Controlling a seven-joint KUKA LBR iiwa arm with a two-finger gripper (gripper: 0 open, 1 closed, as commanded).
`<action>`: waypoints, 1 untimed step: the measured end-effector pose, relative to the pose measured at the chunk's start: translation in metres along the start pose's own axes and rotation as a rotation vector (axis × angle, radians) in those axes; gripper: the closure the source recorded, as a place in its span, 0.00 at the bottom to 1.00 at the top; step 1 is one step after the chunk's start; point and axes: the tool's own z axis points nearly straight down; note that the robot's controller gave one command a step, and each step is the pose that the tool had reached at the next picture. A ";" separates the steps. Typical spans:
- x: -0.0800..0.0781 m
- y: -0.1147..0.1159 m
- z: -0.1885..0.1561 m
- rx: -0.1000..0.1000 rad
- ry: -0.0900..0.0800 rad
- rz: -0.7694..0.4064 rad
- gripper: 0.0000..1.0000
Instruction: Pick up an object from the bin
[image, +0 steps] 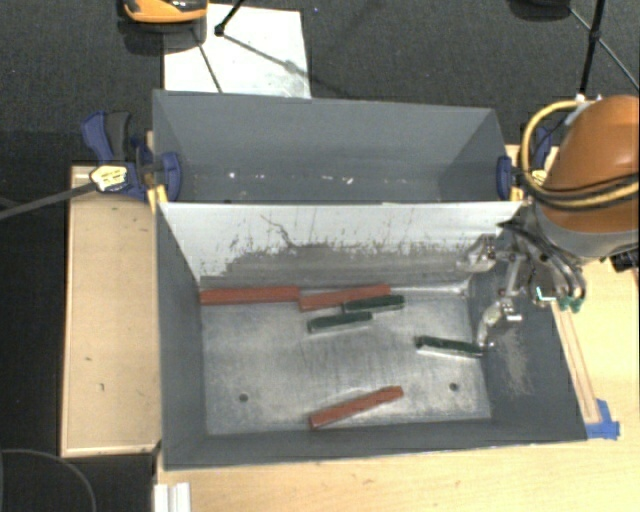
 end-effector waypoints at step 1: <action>-0.002 0.000 -0.004 0.001 -0.008 -0.003 0.00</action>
Offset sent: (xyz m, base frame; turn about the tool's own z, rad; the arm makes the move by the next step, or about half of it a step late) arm -0.0177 0.0018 -0.1627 -0.1605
